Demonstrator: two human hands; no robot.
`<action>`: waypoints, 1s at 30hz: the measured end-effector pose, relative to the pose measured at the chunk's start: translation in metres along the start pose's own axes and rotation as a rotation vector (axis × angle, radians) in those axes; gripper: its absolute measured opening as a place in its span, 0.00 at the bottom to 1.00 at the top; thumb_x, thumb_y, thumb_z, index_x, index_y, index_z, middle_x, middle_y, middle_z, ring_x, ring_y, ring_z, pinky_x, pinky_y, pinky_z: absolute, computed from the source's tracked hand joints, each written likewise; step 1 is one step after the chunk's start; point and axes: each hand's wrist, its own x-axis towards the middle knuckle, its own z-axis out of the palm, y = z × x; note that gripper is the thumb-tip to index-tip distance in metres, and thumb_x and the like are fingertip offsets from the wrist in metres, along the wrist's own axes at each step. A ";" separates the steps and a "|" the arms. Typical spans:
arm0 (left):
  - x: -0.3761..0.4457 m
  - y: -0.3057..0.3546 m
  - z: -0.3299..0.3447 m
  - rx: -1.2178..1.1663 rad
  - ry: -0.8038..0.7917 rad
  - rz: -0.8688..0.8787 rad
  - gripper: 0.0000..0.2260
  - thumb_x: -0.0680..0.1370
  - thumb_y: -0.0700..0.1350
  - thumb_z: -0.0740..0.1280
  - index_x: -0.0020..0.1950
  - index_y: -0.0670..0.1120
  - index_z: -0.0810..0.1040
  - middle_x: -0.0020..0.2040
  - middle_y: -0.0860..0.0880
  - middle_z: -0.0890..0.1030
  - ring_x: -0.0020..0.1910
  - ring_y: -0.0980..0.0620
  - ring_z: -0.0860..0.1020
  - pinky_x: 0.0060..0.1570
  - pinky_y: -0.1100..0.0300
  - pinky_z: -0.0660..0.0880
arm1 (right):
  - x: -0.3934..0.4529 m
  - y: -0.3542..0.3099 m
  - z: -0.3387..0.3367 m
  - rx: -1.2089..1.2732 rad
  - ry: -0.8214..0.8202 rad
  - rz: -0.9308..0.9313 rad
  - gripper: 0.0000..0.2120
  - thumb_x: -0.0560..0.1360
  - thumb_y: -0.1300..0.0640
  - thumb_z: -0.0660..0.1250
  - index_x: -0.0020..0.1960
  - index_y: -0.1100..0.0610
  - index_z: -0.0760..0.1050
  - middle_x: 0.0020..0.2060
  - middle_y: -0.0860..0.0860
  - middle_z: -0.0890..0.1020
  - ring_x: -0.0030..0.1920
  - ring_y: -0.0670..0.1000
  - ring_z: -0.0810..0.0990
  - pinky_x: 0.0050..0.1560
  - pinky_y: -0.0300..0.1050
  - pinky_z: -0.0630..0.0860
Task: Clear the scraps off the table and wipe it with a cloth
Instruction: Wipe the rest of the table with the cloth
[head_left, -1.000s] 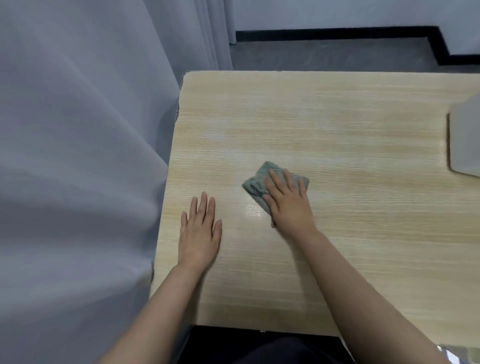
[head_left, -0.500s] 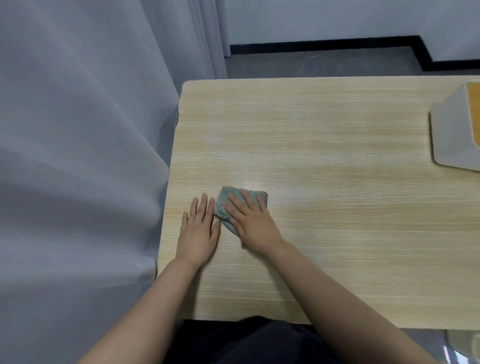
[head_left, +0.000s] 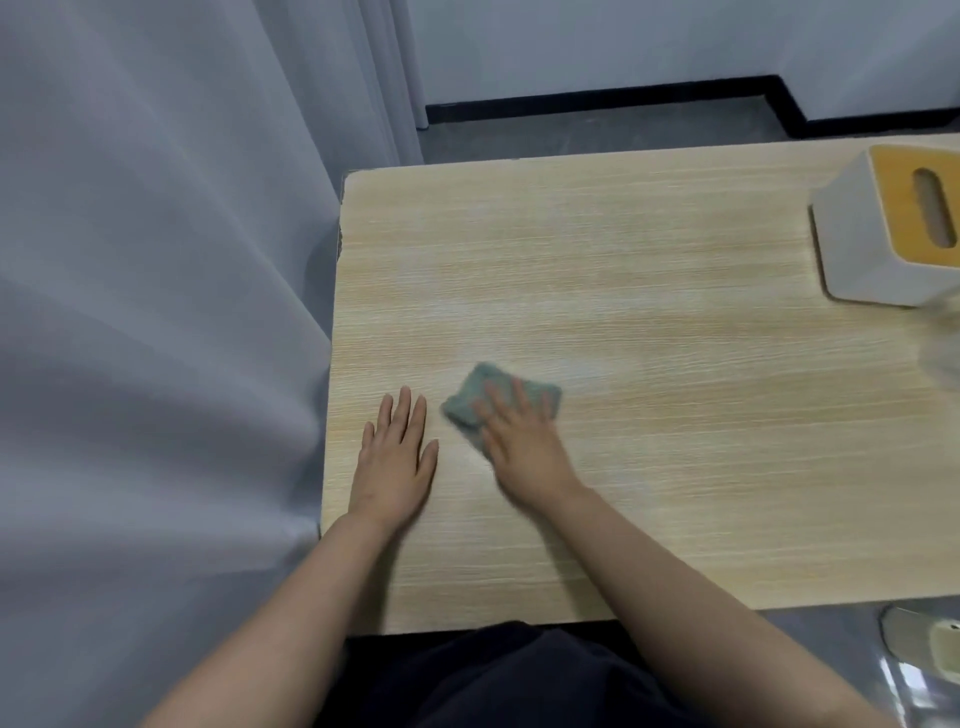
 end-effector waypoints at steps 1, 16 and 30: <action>-0.001 -0.002 0.000 0.004 -0.001 0.013 0.26 0.82 0.50 0.50 0.78 0.48 0.44 0.78 0.51 0.40 0.76 0.51 0.38 0.73 0.54 0.41 | -0.001 -0.008 0.005 0.000 -0.043 -0.127 0.22 0.82 0.51 0.48 0.76 0.52 0.55 0.76 0.51 0.52 0.76 0.56 0.44 0.71 0.57 0.34; -0.031 -0.001 0.006 0.040 -0.021 -0.010 0.24 0.83 0.51 0.48 0.78 0.49 0.44 0.78 0.51 0.41 0.76 0.51 0.39 0.74 0.51 0.42 | -0.036 0.040 -0.004 0.133 0.288 0.409 0.21 0.81 0.52 0.52 0.74 0.51 0.61 0.75 0.54 0.58 0.76 0.57 0.48 0.73 0.60 0.43; -0.091 0.007 0.036 -0.012 0.043 -0.084 0.23 0.83 0.49 0.47 0.78 0.49 0.45 0.78 0.52 0.42 0.76 0.52 0.40 0.74 0.52 0.42 | -0.094 0.098 -0.010 0.065 0.178 0.510 0.23 0.82 0.48 0.48 0.76 0.49 0.52 0.77 0.52 0.52 0.76 0.55 0.44 0.74 0.56 0.43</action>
